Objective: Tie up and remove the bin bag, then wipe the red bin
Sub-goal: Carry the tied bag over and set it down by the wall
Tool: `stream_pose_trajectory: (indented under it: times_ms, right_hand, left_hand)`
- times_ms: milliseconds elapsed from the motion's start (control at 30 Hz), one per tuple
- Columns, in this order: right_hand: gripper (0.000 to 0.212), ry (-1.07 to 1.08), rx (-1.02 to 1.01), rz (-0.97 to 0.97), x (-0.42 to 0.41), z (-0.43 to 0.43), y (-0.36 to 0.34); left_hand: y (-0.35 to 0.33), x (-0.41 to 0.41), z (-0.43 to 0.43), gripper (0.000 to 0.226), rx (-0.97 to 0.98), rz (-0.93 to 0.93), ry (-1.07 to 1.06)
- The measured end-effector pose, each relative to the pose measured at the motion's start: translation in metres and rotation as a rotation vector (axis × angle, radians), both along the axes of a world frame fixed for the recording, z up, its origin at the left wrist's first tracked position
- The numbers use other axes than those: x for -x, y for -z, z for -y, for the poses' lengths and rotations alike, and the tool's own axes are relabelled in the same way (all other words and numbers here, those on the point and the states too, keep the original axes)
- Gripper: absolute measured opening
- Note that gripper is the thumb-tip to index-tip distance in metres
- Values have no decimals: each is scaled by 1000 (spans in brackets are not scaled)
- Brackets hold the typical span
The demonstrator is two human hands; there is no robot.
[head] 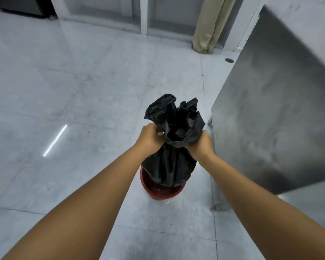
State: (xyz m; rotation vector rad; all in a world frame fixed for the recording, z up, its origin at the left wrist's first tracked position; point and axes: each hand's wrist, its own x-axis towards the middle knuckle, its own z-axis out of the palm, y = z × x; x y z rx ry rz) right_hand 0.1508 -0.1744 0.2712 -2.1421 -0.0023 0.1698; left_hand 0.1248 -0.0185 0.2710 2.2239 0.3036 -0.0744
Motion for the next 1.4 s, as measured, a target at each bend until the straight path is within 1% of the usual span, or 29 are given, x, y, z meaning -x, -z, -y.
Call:
stream_pose_trajectory:
  times_ms: [67, 133, 200, 233, 300, 333, 400, 433, 467, 500, 533, 633, 767, 833, 900, 967, 1033, 1067, 1133, 1200, 1333, 1400]
  right_hand:
    - [36, -25, 10, 1, 8, -4, -50]
    - [26, -86, -30, 31, 4, -11, -118]
    - [25, -155, -8, 48, 6, -23, -182]
    - [24, -199, -21, 43, 9, -28, -202]
    - [21, -283, -53, 64, 14, -44, -250]
    - [22, -321, -70, 65, 18, -54, -269]
    - [22, -383, -108, 83, 23, -78, -296]
    - [20, -415, -144, 93, 26, -94, -307]
    - [20, -438, -162, 94, 30, -110, -317]
    - [22, -459, -188, 95, 33, -129, -325]
    - [23, -477, -211, 81, 37, -148, -333]
    - [26, -534, -295, 34, 43, -212, -346]
    - [17, -636, -308, 18, 60, -314, -352]
    - [17, -653, -301, 37, 72, -371, -353]
    - [19, -665, -306, 46, 83, -427, -354]
    - [18, -676, -310, 49, 97, -486, -359]
    - [17, -681, -335, 30, 110, -546, -365]
    - [19, -678, -361, 27, 114, -571, -367]
    - [24, -678, -398, 24, 126, -629, -373]
    - [24, -709, -394, 10, 136, -684, -377]
    - [21, -800, -399, 10, 149, -798, -379]
    - [26, -839, -411, -5, 153, -855, -376]
  left_hand:
    - [-61, 9, -5, 16, -12, 2, -21]
    - [-128, 17, -16, 11, -1, 43, -34]
    - [-191, 29, -25, 7, -40, 46, -29]
    - [-215, 35, -30, 7, -61, 32, -35]
    - [-262, 49, -45, 19, -52, 20, -92]
    - [-281, 58, -54, 21, -52, 26, -129]
    - [-311, 73, -74, 4, -76, 45, -205]
    - [-324, 80, -87, 15, -75, 63, -265]
    - [-335, 88, -100, 20, -92, 107, -298]
    - [-347, 96, -113, 20, -94, 156, -322]
    - [-356, 104, -128, 17, -110, 194, -342]
    - [-373, 125, -179, 14, -117, 230, -442]
    - [-376, 153, -271, 15, -60, 236, -547]
    - [-378, 168, -325, 10, -38, 234, -566]
    - [-381, 182, -377, 14, -15, 232, -560]
    - [-389, 199, -435, 2, -16, 196, -530]
    - [-400, 212, -495, 19, -50, 160, -499]
    - [-404, 216, -519, 20, -67, 150, -501]
    - [-411, 229, -569, 17, -90, 161, -526]
    - [-414, 240, -617, 14, -81, 171, -564]
    - [-412, 259, -720, 22, -49, 180, -642]
    - [-409, 268, -773, 24, -49, 192, -674]
